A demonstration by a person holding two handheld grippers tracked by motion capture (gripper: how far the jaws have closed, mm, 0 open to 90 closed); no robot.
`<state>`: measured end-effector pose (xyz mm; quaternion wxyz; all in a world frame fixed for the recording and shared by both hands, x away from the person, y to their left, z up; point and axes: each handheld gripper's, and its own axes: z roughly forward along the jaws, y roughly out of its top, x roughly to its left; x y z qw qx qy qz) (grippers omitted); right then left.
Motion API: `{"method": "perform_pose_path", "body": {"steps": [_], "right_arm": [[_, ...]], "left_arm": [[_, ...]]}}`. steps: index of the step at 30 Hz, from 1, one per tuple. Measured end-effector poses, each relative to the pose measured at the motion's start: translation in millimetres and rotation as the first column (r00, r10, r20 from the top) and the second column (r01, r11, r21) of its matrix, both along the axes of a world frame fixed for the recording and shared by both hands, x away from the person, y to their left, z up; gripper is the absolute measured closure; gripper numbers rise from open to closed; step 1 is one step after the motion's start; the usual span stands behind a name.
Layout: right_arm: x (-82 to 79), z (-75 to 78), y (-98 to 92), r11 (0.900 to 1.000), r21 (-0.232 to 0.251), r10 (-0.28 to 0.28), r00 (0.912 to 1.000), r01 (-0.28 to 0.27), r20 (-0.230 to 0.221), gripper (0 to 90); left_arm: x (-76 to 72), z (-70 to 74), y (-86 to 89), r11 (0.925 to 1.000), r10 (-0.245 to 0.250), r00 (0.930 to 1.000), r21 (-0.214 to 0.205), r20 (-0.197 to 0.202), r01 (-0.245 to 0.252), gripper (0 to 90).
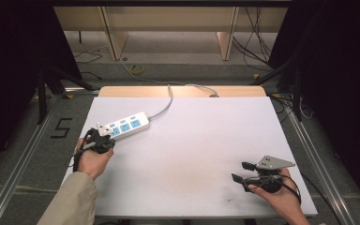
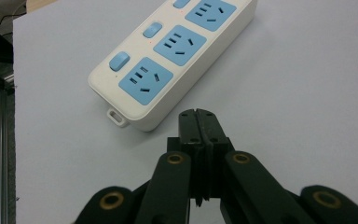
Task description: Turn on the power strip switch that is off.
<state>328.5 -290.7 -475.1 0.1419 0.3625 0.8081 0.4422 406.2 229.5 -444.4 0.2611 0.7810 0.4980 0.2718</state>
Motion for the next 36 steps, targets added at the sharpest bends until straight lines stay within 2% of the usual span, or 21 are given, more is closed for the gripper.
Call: {"method": "perform_pose_path", "body": {"steps": [36], "right_arm": [[0.9,-0.5,-1.1,1.0000,0.002,-0.001,1.0000,0.001,-0.005,34.8]], "left_arm": [[25.5,11.8,9.7,0.9991,0.013,0.9997,0.041,-0.018,-0.013,90.0]]}}
